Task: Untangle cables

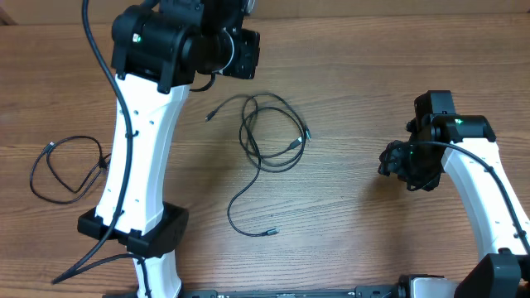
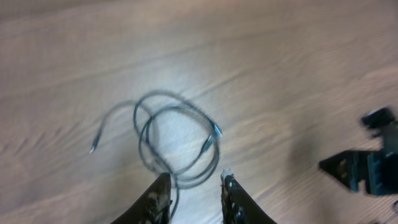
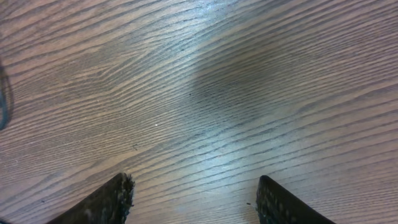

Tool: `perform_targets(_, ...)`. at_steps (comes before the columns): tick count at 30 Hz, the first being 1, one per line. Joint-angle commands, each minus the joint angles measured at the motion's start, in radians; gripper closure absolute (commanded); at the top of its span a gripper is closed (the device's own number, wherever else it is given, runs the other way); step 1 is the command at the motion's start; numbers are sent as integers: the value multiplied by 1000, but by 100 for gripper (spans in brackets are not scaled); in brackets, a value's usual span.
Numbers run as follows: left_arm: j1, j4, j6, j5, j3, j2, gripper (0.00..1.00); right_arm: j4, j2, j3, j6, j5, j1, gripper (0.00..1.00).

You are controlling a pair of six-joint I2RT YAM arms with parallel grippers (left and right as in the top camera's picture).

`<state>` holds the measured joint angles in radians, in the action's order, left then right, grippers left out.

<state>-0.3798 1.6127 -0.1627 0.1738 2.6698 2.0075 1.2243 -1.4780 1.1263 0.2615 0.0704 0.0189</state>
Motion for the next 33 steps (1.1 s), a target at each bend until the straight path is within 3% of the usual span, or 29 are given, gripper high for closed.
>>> perform_targets(1,-5,37,29,-28,-8,35,72,1,0,18,1,-10,3,38)
perform_targets(13,-14,77,-57,-105,-61,186,66,6,0,18,0,-10,3,38)
perform_targets(20,-31,77,-84,-63,-238,173,69,16,0,18,0,-10,3,38)
perform_targets(27,-75,77,-97,-71,-582,-16,76,15,0,18,0,-10,3,38)
perform_targets(33,-93,49,-327,-301,-844,-282,71,11,0,18,0,-10,3,38)
